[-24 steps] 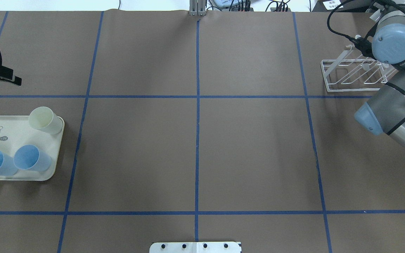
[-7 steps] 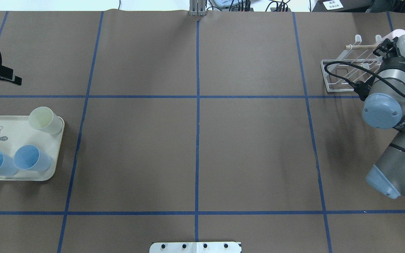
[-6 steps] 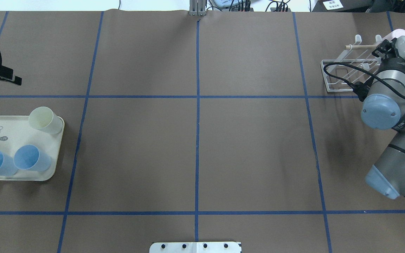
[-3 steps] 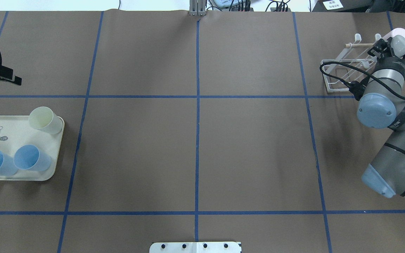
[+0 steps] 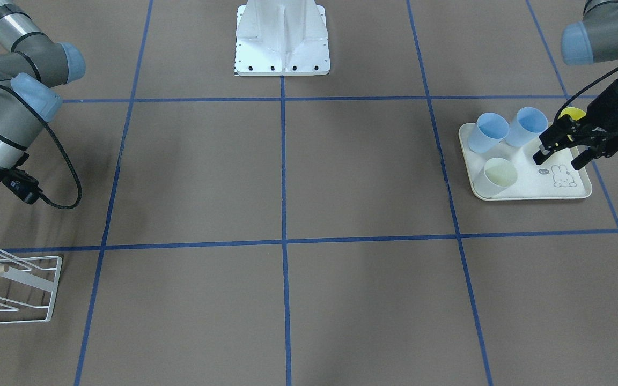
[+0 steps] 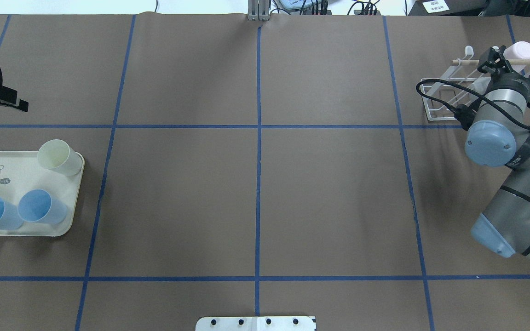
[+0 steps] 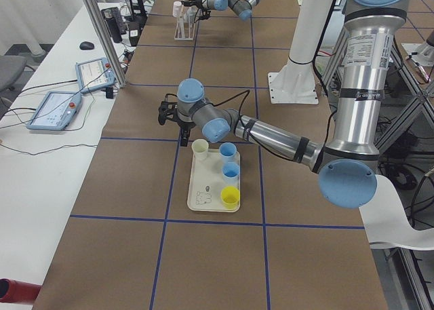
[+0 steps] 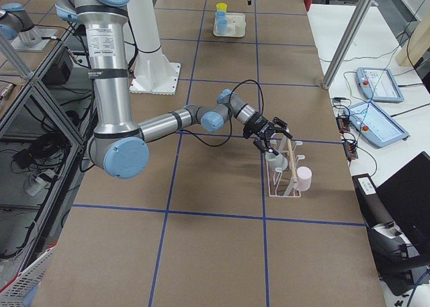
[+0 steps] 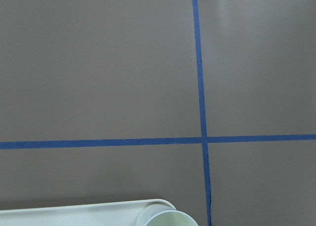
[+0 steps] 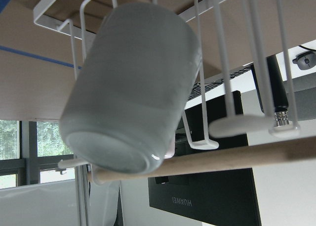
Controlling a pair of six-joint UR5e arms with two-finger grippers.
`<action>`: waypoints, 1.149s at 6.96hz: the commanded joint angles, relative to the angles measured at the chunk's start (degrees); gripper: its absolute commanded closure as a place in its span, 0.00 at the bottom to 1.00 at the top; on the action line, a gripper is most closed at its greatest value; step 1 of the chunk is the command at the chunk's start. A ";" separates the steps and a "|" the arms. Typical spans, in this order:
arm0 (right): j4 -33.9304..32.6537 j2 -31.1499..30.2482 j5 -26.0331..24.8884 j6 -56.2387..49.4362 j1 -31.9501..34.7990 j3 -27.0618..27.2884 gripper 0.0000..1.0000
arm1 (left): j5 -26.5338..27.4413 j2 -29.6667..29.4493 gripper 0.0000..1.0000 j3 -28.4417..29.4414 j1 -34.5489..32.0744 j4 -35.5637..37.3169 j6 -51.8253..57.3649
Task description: Transfer IKEA cup to right arm and place on rack
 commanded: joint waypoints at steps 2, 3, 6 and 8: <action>-0.09 1.49 5.12 0.11 2.43 4.96 0.01 | 0.09 0.17 0.00 -0.41 0.00 0.00 0.09; -0.18 1.50 10.74 2.46 4.80 8.38 0.01 | 0.78 0.43 0.00 -0.67 -0.09 0.26 0.18; -0.44 1.59 29.43 35.65 5.62 13.32 0.01 | 3.58 2.53 0.00 -1.72 -0.36 0.26 1.23; 0.17 2.28 42.81 65.79 5.44 17.19 0.00 | 7.65 3.07 0.00 -2.17 0.17 0.26 1.14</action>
